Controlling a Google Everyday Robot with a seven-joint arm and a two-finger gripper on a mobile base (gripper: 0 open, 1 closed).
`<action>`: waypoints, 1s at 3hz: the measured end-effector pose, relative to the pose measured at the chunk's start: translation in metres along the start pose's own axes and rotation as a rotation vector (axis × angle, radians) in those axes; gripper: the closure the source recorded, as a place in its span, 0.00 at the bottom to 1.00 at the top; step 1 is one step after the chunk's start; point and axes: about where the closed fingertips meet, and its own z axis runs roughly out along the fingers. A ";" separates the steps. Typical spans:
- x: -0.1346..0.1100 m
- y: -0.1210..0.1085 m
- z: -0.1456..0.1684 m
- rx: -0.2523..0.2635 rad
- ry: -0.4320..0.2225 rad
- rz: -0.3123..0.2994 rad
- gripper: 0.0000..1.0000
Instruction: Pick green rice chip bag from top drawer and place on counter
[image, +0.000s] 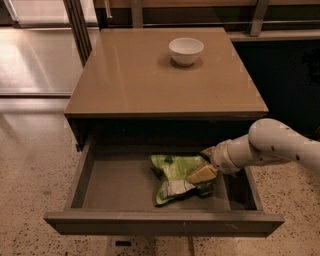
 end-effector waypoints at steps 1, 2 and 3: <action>-0.001 0.000 0.001 -0.006 -0.002 0.000 0.88; -0.018 0.004 -0.013 -0.044 -0.005 -0.030 1.00; -0.065 0.019 -0.060 -0.096 -0.039 -0.120 1.00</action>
Offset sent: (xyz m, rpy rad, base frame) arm 0.0020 0.0210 0.1195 0.0496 0.0262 0.2447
